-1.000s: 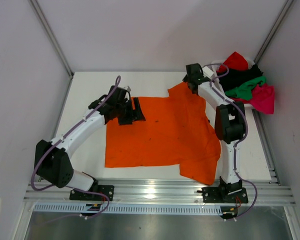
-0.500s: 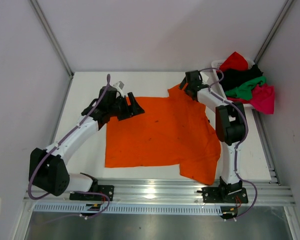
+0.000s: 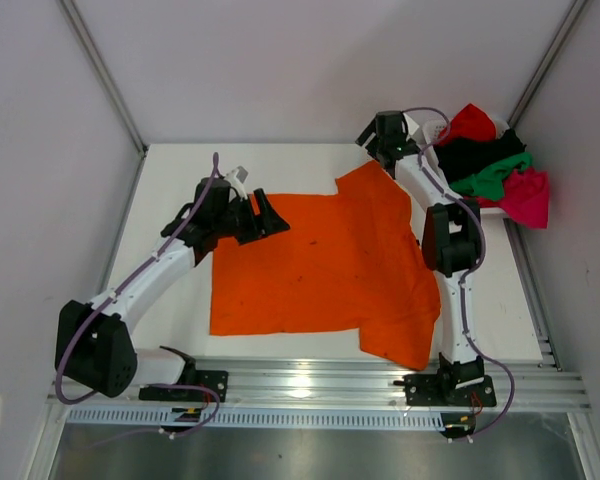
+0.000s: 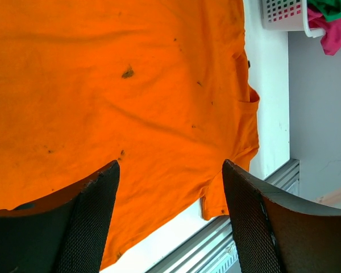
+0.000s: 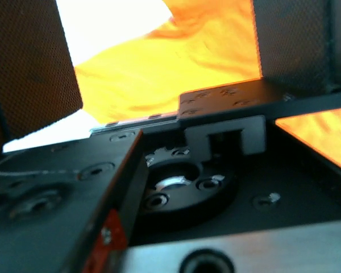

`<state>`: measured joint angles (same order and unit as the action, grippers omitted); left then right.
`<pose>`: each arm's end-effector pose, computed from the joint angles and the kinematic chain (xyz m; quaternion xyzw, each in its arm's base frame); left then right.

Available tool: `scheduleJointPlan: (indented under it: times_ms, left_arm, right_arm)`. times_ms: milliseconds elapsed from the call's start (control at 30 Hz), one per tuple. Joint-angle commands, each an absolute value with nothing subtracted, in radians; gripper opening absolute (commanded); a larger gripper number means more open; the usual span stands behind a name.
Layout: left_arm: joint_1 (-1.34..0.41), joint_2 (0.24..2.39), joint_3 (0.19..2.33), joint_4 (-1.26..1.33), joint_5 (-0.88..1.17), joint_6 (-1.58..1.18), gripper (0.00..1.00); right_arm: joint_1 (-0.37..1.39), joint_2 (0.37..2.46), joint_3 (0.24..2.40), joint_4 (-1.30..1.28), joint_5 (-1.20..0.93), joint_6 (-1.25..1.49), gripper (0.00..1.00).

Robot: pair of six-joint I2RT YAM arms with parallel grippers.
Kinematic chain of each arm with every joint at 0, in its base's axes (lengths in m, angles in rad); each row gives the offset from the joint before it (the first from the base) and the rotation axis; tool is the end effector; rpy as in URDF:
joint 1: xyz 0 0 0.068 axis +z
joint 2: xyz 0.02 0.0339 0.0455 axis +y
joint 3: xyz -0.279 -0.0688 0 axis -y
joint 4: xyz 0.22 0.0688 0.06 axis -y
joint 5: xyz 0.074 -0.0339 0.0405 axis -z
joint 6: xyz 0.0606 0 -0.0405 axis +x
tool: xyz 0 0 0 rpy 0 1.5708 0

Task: Fold and stack the t-shirts
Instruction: Fold the tshirt

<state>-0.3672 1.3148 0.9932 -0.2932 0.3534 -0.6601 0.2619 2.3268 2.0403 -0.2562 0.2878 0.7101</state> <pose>0.2575 -0.1215 0.2953 -0.0476 0.8765 -0.3584 0.3177 0.5381 0.1264 0.2437 0.2603 0.8245 0.1169 0.4886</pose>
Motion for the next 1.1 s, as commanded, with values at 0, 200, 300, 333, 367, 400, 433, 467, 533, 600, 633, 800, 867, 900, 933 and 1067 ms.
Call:
scheduleJointPlan:
  times_ms: [0, 200, 300, 333, 367, 400, 433, 467, 533, 600, 633, 800, 867, 900, 933, 1067]
  left_arm:
    - [-0.36, 1.272, 0.968, -0.262, 0.38, -0.681, 0.75]
    - [-0.36, 1.236, 0.927, -0.267, 0.365, -0.683, 0.75]
    - [-0.36, 1.229, 0.919, -0.275, 0.362, -0.678, 0.75]
    - [-0.36, 1.227, 0.919, -0.276, 0.361, -0.677, 0.75]
    - [-0.36, 1.227, 0.917, -0.278, 0.36, -0.676, 0.75]
    - [-0.36, 1.229, 0.92, -0.282, 0.359, -0.675, 0.75]
    - [-0.36, 1.227, 0.92, -0.284, 0.359, -0.675, 0.75]
    - [-0.36, 1.227, 0.92, -0.284, 0.36, -0.675, 0.74]
    - [-0.36, 1.224, 0.919, -0.287, 0.364, -0.675, 0.74]
    - [-0.36, 1.215, 0.92, -0.294, 0.361, -0.67, 0.74]
    - [-0.36, 1.212, 0.916, -0.299, 0.356, -0.667, 0.74]
    - [-0.36, 1.186, 0.911, -0.322, 0.325, -0.655, 0.74]
    - [-0.36, 1.175, 0.911, -0.33, 0.316, -0.652, 0.74]
    - [-0.36, 1.172, 0.911, -0.331, 0.314, -0.65, 0.74]
    - [-0.36, 1.169, 0.911, -0.334, 0.313, -0.65, 0.74]
    - [-0.36, 1.155, 0.91, -0.342, 0.301, -0.649, 0.74]
  right_arm:
    - [0.242, 2.445, 2.241, -0.434, 0.324, 0.82, 0.85]
    - [0.199, 2.54, 2.369, -0.549, 0.296, 1.075, 0.84]
    - [0.196, 2.542, 2.31, -0.491, 0.262, 1.13, 0.83]
    - [0.198, 2.548, 2.31, -0.489, 0.256, 1.149, 0.83]
    - [0.198, 2.554, 2.309, -0.489, 0.25, 1.152, 0.83]
    - [0.202, 2.56, 2.306, -0.489, 0.238, 1.157, 0.83]
    - [0.202, 2.568, 2.301, -0.488, 0.233, 1.16, 0.83]
    - [0.204, 2.571, 2.293, -0.476, 0.23, 1.164, 0.83]
    - [0.206, 2.574, 2.266, -0.459, 0.218, 1.172, 0.82]
    - [0.206, 2.582, 2.255, -0.43, 0.204, 1.18, 0.82]
    - [0.207, 2.588, 2.26, -0.428, 0.19, 1.183, 0.82]
    - [0.215, 2.617, 2.258, -0.417, 0.178, 1.195, 0.8]
    - [0.216, 2.625, 2.258, -0.413, 0.175, 1.197, 0.8]
    - [0.218, 2.629, 2.257, -0.411, 0.17, 1.197, 0.78]
    - [0.216, 2.631, 2.258, -0.411, 0.17, 1.195, 0.77]
    - [0.215, 2.628, 2.246, -0.422, 0.17, 1.186, 0.66]
